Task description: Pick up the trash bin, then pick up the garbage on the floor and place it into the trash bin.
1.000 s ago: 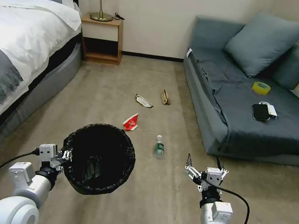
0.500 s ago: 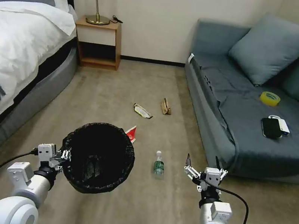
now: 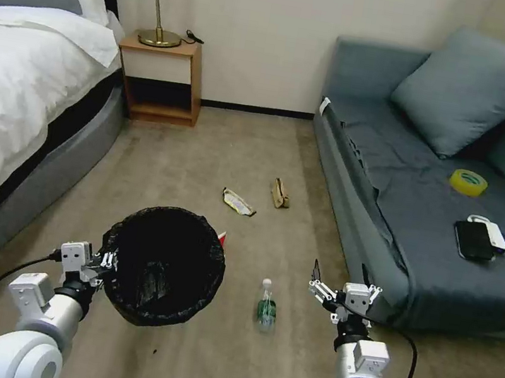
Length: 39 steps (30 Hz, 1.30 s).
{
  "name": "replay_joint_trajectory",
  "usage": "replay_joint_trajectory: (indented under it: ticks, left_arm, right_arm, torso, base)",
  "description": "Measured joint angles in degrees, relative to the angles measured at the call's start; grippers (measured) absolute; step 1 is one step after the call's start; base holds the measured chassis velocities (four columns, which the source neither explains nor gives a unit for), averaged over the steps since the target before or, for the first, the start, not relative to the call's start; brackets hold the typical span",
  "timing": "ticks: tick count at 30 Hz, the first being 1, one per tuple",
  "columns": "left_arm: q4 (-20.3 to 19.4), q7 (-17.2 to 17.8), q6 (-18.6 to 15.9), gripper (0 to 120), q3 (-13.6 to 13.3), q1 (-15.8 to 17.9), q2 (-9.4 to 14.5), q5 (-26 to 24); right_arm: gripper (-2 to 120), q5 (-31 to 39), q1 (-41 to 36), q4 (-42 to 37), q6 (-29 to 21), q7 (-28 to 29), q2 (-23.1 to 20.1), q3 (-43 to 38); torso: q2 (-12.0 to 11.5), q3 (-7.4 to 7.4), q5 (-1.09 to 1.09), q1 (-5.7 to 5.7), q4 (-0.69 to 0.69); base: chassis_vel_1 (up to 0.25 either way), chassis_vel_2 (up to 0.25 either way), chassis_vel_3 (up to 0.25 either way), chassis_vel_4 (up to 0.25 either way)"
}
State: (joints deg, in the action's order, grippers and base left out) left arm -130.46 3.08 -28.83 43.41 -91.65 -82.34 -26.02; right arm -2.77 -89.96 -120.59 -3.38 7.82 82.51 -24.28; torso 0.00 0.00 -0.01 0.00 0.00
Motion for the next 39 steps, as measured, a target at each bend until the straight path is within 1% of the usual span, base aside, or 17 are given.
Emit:
replay_joint_trajectory:
  ticks: [6,14,17,18,20,23,24,27,28,29,31,32,33,35,36,37,39]
  left_arm:
    - [0.78,0.01,0.30,5,-0.09,-0.01,-0.21,-0.17]
    - [1.61,-0.09,0.30,5,1.09,0.60,0.24,-0.64]
    - [1.89,-0.17,0.25,5,1.79,0.85,0.62,-1.08]
    - [1.94,-0.32,0.21,5,2.02,0.91,0.74,-1.28]
    - [1.98,-0.37,0.21,5,2.09,0.94,0.77,-1.33]
    - [2.20,-0.53,0.19,5,2.47,1.15,0.87,-1.68]
    - [2.20,-0.53,0.19,5,2.47,1.15,0.87,-1.68]
    - [3.08,-0.85,0.17,5,3.13,1.60,0.97,-2.24]
    - [3.40,-0.99,0.17,5,3.30,1.73,1.05,-2.42]
    - [3.40,-0.99,0.17,5,3.30,1.73,1.05,-2.42]
    - [3.91,-1.16,0.17,5,3.49,1.87,1.17,-2.59]
    - [4.35,-1.33,0.17,5,3.67,1.96,1.31,-2.66]
    - [4.35,-1.33,0.17,5,3.67,1.96,1.31,-2.66]
    - [5.07,-1.63,0.25,5,3.96,2.11,1.58,-2.78]
    - [5.35,-1.72,0.30,5,4.08,2.17,1.68,-2.87]
    - [5.35,-1.72,0.30,5,4.08,2.17,1.68,-2.87]
    - [5.71,-1.88,0.38,5,4.26,2.22,1.77,-2.98]
  right_arm:
    - [100,-0.68,0.09,0.95,1.19,0.07,0.10,0.69]
    - [100,0.17,1.48,3.50,1.20,0.01,-0.85,2.34]
    - [100,1.70,3.18,5.48,0.39,-0.01,-2.18,3.98]
    - [100,3.21,4.12,6.53,-0.67,0.03,-2.98,4.98]
    - [100,3.67,4.45,6.86,-1.09,0.08,-3.24,5.36]
    - [100,7.25,6.54,8.99,-4.31,0.97,-4.99,8.10]
    - [100,7.25,6.54,8.99,-4.31,0.97,-4.99,8.10]
    - [100,15.57,9.80,12.41,-13.08,3.45,-7.59,12.44]
    - [100,20.03,10.86,13.06,-17.96,4.82,-8.32,13.61]
    - [100,20.03,10.86,13.06,-17.96,4.82,-8.32,13.61]
    - [100,25.72,12.27,13.79,-22.92,6.67,-9.06,15.05]
    - [100,29.97,13.80,14.44,-27.36,8.12,-9.58,16.10]
    - [100,29.97,13.80,14.44,-27.36,8.12,-9.58,16.10]
    - [100,34.63,16.38,15.72,-32.82,9.09,-10.52,17.71]
    - [100,36.09,17.67,16.56,-34.25,9.55,-11.01,18.74]
    - [100,36.09,17.67,16.56,-34.25,9.55,-11.01,18.74]
    - [100,37.95,19.26,17.64,-36.05,10.45,-11.41,19.89]
  torso:
    - [-0.01,0.01,0.00,0.00,0.00]
    - [0.00,-0.01,0.00,0.00,0.00]
    - [0.00,-0.01,0.01,0.00,0.00]
    - [0.00,-0.01,0.00,0.00,0.00]
    - [0.00,-0.01,0.00,0.00,0.00]
    - [0.00,0.00,0.01,0.00,0.01]
    - [0.00,0.00,0.01,0.00,0.01]
    - [0.00,0.00,0.01,0.00,0.00]
    - [0.00,0.00,0.00,0.00,0.00]
    - [0.00,0.00,0.00,0.00,0.00]
    - [0.00,0.00,0.01,0.00,0.00]
    - [0.00,0.00,0.00,0.00,0.00]
    - [0.00,0.00,0.00,0.00,0.00]
    - [0.00,0.00,0.00,0.00,0.00]
    - [0.00,0.00,0.00,0.00,0.00]
    - [0.00,0.00,0.00,0.00,0.00]
    - [0.00,0.00,0.00,0.00,0.00]
  base:
    - [-0.160,0.173,0.168,-0.170]
    - [-0.029,0.036,0.017,-0.028]
    - [0.000,0.000,0.000,0.000]
    - [0.000,0.000,0.000,0.000]
    - [0.000,0.000,0.000,0.000]
    - [0.000,0.000,0.000,0.000]
    - [0.000,0.000,0.000,0.000]
    - [0.000,0.000,0.000,0.000]
    - [0.000,0.000,0.000,0.000]
    - [0.000,0.000,0.000,0.000]
    - [0.000,0.000,0.000,0.000]
    - [0.000,0.000,0.000,0.000]
    - [0.000,0.000,0.000,0.000]
    - [0.000,0.000,0.000,0.000]
    - [0.000,0.000,0.000,0.000]
    - [0.000,0.000,0.000,0.000]
    - [0.000,0.000,0.000,0.000]
